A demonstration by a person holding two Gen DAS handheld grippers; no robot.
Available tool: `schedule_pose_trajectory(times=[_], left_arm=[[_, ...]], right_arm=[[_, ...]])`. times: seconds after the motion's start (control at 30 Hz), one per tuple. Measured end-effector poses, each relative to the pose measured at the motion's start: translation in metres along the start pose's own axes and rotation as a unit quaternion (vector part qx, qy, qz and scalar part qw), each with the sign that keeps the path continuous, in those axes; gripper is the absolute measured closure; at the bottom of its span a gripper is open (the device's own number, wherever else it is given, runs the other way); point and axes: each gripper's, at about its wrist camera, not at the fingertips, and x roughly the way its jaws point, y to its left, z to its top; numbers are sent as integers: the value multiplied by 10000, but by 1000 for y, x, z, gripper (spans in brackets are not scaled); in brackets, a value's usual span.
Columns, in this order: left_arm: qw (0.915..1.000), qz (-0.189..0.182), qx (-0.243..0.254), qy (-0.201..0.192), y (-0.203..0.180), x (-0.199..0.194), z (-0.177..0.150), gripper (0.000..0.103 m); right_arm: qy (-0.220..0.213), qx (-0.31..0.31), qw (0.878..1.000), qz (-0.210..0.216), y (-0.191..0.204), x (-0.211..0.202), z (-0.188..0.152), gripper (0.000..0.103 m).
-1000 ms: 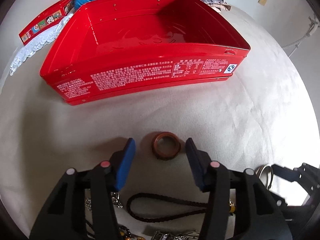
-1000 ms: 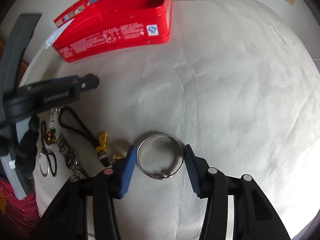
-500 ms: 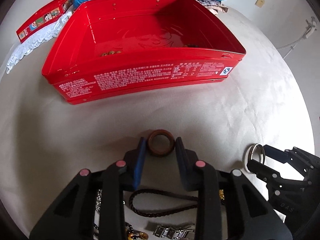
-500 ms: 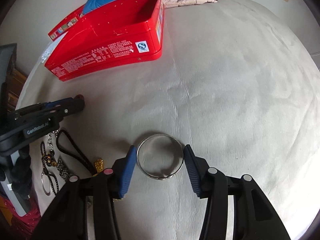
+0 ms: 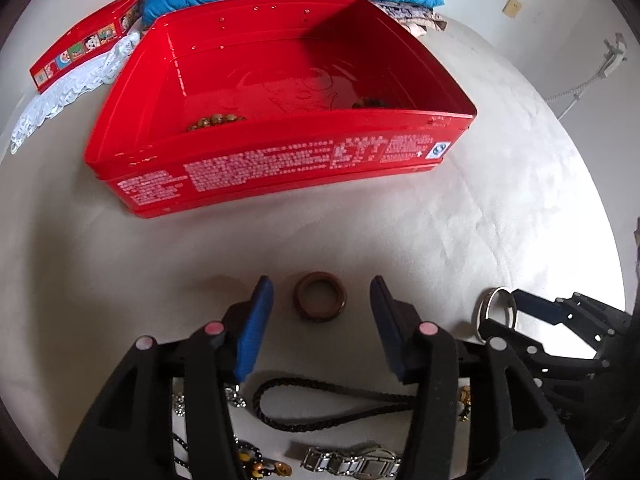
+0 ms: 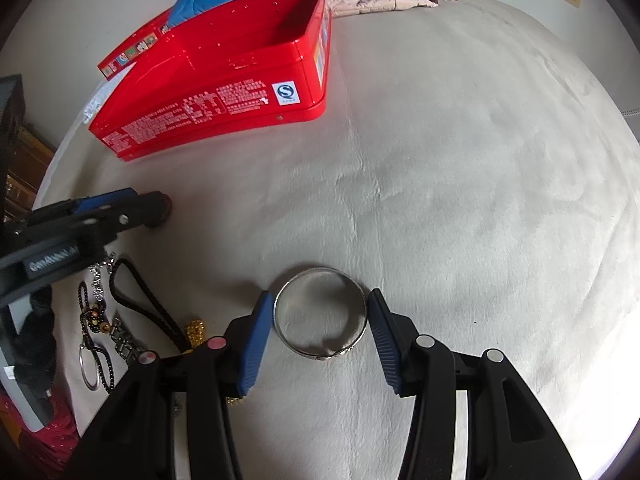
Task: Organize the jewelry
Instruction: 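Grasp the brown wooden ring with the left tool while the right tool grasps the silver bangle, then carry the ring and bangle into the red box and open both tools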
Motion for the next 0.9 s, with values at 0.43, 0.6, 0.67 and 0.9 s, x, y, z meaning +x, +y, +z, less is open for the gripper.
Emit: schedule_pose_trajectory(times=[0.43, 0.6, 0.67, 0.9], left_arm=[[9999, -8, -14, 136, 4, 7, 0, 75], [10000, -28, 27, -5, 2, -5, -2, 75], [10000, -33, 40, -82, 1, -12, -2, 75], [9994, -10, -1, -352, 3, -36, -5, 75]], right_arm=[[-3, 54, 9999, 138, -5, -1, 2, 54], [-30, 72, 9998, 195, -6, -5, 3, 54], [-58, 69, 9998, 181, -6, -9, 4, 54], [-242, 28, 9996, 170, 1, -26, 12, 54]])
